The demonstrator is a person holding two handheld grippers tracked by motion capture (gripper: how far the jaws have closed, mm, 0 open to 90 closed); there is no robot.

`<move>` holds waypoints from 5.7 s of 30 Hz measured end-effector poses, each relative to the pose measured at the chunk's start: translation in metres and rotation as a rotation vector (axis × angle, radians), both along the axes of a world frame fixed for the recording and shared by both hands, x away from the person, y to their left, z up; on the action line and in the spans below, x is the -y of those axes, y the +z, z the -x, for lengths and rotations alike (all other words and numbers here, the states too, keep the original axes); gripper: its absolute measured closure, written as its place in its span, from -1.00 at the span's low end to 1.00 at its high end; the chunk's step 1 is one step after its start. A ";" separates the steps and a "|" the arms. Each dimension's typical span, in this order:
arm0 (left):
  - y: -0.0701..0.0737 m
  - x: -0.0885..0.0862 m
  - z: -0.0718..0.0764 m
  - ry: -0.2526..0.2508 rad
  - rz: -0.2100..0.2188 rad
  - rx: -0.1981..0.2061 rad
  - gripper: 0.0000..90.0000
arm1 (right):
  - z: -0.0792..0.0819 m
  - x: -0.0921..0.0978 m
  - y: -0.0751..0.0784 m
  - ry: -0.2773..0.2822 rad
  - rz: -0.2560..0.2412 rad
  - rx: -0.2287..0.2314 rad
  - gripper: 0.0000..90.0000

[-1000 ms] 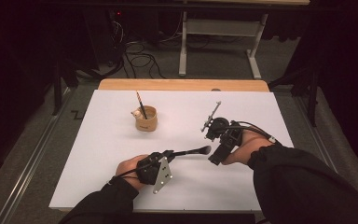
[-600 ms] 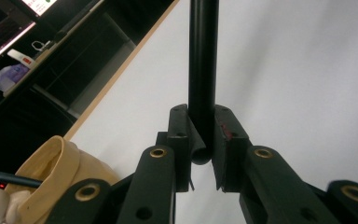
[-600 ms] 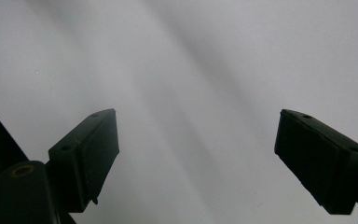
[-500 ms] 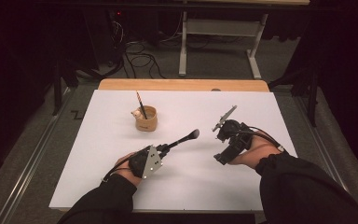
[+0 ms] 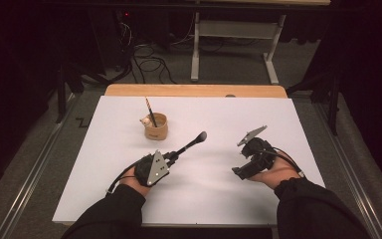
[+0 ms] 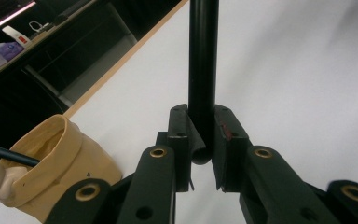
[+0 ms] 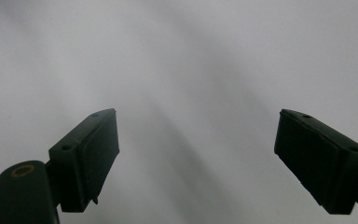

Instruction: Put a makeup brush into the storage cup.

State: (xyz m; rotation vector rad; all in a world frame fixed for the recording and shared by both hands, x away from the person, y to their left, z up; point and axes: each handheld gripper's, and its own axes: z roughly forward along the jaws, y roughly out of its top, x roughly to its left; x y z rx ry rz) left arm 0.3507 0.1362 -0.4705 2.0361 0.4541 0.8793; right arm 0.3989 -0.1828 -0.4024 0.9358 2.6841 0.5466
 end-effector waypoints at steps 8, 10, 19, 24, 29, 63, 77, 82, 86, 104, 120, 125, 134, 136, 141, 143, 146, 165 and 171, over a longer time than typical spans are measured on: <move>-0.001 -0.001 -0.002 0.005 0.015 -0.019 0.76 | -0.002 0.018 -0.028 -0.058 -0.086 0.053 -0.66; -0.001 -0.002 -0.003 0.008 0.023 -0.027 0.76 | -0.002 0.020 -0.033 -0.063 -0.101 0.067 -0.66; -0.003 -0.004 -0.005 0.020 0.046 -0.049 0.76 | 0.001 0.031 -0.052 -0.119 -0.215 0.173 -0.67; -0.003 -0.006 -0.006 0.031 0.061 -0.061 0.76 | 0.007 0.038 -0.054 -0.147 -0.289 0.218 -0.67; -0.003 -0.009 -0.008 0.045 0.089 -0.079 0.76 | 0.015 0.046 -0.056 -0.165 -0.376 0.264 -0.66; 0.006 -0.019 -0.012 -0.006 0.387 -0.259 0.76 | 0.028 0.055 -0.056 -0.154 -0.483 0.348 -0.65; 0.023 -0.006 -0.015 -0.043 0.414 -0.254 0.76 | 0.029 0.059 -0.053 -0.153 -0.501 0.356 -0.65; 0.030 0.004 -0.016 -0.070 0.430 -0.245 0.76 | 0.030 0.059 -0.053 -0.149 -0.509 0.356 -0.65; 0.032 0.013 -0.016 -0.094 0.440 -0.247 0.76 | 0.030 0.059 -0.053 -0.149 -0.508 0.357 -0.65; 0.014 0.033 -0.011 -0.157 0.459 -0.282 0.76 | 0.034 0.056 -0.047 -0.137 -0.536 0.378 -0.65; 0.010 0.029 -0.013 -0.143 0.515 -0.300 0.76 | 0.023 0.015 -0.002 -0.077 -0.607 0.431 -0.66; 0.009 0.032 -0.013 -0.142 0.520 -0.303 0.76 | 0.021 0.000 0.006 -0.042 -0.632 0.433 -0.65; 0.006 0.034 -0.013 -0.143 0.530 -0.313 0.76 | 0.030 -0.016 0.011 0.014 -0.691 0.439 -0.63; 0.006 0.035 -0.013 -0.145 0.533 -0.314 0.76 | 0.032 -0.017 0.011 0.017 -0.708 0.435 -0.62; 0.006 0.037 -0.011 -0.158 0.527 -0.312 0.76 | 0.036 -0.019 0.008 0.016 -0.749 0.431 -0.56; 0.004 0.038 -0.010 -0.163 0.524 -0.318 0.76 | 0.037 -0.021 0.008 0.014 -0.766 0.425 -0.53; 0.002 0.041 -0.009 -0.173 0.518 -0.324 0.76 | 0.039 -0.022 0.007 0.021 -0.782 0.426 -0.45; -0.003 0.052 -0.003 -0.213 0.532 -0.359 0.76 | 0.042 -0.026 0.000 0.006 -0.853 0.403 0.02; -0.003 0.053 -0.003 -0.226 0.540 -0.370 0.76 | 0.041 -0.025 0.000 0.001 -0.884 0.381 0.13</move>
